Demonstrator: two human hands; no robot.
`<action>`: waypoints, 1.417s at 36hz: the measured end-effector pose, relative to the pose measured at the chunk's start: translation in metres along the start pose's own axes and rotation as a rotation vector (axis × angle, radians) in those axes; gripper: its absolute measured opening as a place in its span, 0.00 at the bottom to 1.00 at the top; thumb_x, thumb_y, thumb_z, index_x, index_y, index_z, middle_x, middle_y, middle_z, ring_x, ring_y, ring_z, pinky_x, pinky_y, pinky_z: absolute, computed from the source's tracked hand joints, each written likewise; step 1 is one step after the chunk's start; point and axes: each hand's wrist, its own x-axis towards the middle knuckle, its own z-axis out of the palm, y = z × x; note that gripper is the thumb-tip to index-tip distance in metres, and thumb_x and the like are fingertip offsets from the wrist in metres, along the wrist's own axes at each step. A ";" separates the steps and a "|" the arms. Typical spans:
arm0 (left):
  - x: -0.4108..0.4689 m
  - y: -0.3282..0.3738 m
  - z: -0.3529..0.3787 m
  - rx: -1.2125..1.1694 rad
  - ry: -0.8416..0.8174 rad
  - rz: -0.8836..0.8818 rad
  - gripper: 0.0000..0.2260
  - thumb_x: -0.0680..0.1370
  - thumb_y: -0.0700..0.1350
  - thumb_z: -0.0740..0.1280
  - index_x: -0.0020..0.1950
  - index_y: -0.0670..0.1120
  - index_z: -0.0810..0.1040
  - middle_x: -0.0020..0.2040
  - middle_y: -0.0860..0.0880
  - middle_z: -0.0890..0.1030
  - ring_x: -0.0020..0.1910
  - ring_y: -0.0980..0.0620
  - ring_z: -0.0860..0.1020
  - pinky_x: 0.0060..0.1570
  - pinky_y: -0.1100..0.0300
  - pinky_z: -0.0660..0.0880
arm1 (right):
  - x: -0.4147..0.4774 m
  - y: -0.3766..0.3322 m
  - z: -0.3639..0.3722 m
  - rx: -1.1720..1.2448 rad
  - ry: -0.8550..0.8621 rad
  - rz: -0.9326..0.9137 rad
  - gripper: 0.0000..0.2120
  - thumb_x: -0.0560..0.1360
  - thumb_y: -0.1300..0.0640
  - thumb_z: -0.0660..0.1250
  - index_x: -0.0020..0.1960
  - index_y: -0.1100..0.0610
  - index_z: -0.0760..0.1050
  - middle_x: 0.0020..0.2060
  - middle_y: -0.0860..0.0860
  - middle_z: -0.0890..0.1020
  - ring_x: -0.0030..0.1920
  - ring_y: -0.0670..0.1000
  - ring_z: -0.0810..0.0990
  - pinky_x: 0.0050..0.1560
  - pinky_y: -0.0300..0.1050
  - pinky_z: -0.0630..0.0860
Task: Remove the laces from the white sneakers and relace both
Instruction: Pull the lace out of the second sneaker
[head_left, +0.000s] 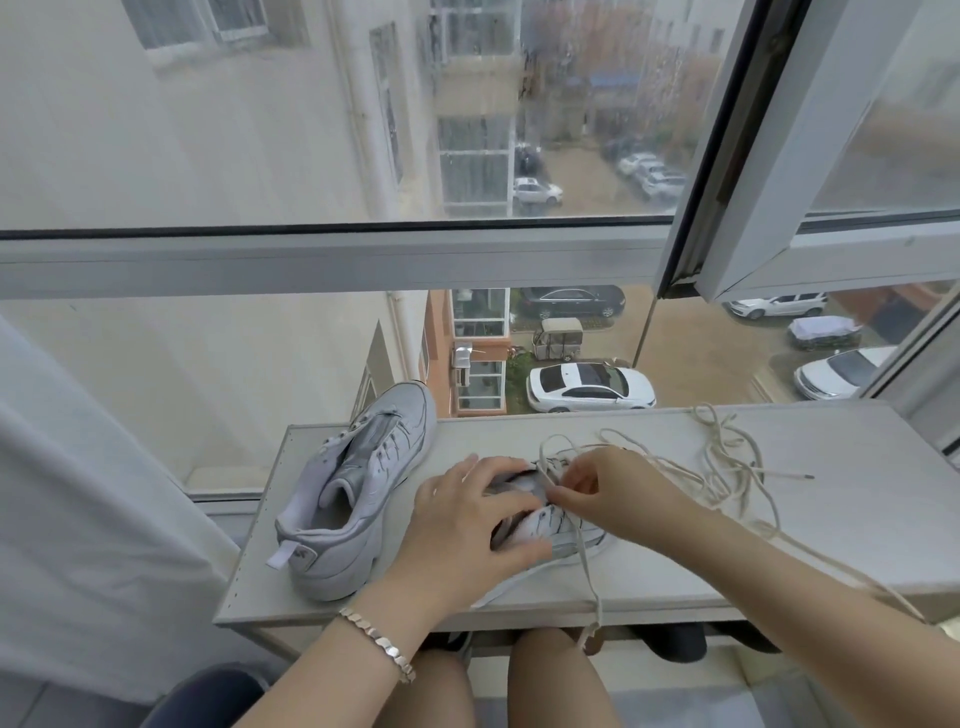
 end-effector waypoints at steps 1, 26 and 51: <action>0.000 -0.002 -0.002 0.028 -0.036 0.013 0.19 0.72 0.64 0.64 0.62 0.64 0.73 0.70 0.65 0.59 0.73 0.54 0.50 0.70 0.52 0.50 | -0.001 0.001 0.001 0.012 -0.003 -0.007 0.11 0.74 0.46 0.66 0.41 0.52 0.81 0.34 0.43 0.78 0.33 0.39 0.73 0.33 0.33 0.69; -0.002 0.011 0.013 0.321 0.287 0.171 0.23 0.50 0.40 0.83 0.41 0.54 0.83 0.39 0.50 0.80 0.43 0.46 0.81 0.32 0.55 0.75 | 0.007 -0.017 -0.005 -0.232 -0.097 0.066 0.23 0.73 0.48 0.66 0.27 0.58 0.61 0.26 0.52 0.61 0.27 0.47 0.59 0.25 0.39 0.55; 0.008 0.002 -0.008 0.349 0.077 0.172 0.17 0.69 0.61 0.68 0.56 0.61 0.78 0.70 0.45 0.64 0.70 0.44 0.54 0.66 0.44 0.58 | 0.010 0.005 0.002 1.064 -0.279 -0.039 0.08 0.70 0.55 0.67 0.41 0.61 0.79 0.39 0.53 0.82 0.48 0.53 0.79 0.58 0.47 0.72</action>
